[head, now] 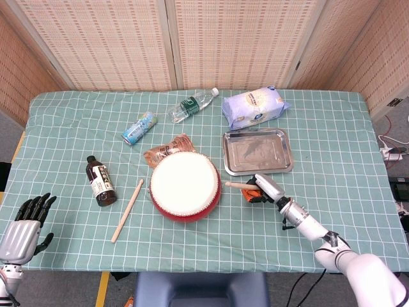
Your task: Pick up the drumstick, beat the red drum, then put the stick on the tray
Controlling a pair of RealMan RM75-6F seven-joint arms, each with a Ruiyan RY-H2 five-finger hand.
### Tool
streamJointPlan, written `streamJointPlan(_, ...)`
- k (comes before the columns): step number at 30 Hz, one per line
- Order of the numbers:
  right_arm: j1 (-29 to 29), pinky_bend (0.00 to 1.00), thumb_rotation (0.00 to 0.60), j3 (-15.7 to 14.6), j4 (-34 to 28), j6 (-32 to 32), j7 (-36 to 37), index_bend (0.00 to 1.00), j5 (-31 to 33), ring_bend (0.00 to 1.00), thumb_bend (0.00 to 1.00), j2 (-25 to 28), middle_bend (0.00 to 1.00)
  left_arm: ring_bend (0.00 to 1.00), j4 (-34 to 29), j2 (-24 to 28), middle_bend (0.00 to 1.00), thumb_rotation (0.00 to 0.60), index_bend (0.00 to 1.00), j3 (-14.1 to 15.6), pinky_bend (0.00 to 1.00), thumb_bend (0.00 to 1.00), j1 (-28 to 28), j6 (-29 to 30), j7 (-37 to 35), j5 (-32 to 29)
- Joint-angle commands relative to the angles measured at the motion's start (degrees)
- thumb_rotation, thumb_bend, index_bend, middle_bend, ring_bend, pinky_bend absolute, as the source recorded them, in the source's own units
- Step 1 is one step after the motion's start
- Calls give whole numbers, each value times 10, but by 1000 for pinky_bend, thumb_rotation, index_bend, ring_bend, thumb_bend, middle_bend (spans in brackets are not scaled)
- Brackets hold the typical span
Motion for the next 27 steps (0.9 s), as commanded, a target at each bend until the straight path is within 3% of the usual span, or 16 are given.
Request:
streamJointPlan(1, 52, 984, 600, 30, -262, -75, -249, 1000, 25, 1000, 982, 185, 1000, 0, 1, 0, 0, 600, 44, 0, 47, 280, -1, 1, -1, 2)
streamJointPlan(5, 77, 984, 600, 70, -393, -140, -378, 1000, 88, 1000, 981, 266, 1000, 0, 3, -3, 0, 600, 44, -1, 47, 281, -1, 4, -6, 3)
streamJointPlan(10, 103, 984, 600, 107, -441, -200, -479, 1000, 160, 1000, 980, 294, 1000, 0, 7, -2, 0, 600, 44, 1, 48, 280, 2, 9, -10, 6)
streamJointPlan(19, 150, 984, 600, 138, -423, -272, -634, 1000, 278, 1000, 978, 269, 1000, 0, 13, -1, 0, 600, 43, 0, 47, 280, 7, 20, -20, 7)
streamJointPlan(27, 181, 984, 600, 127, -371, -261, -810, 1000, 343, 1000, 978, 211, 1000, 0, 20, -2, 0, 600, 44, 0, 48, 281, 8, 19, -26, 6)
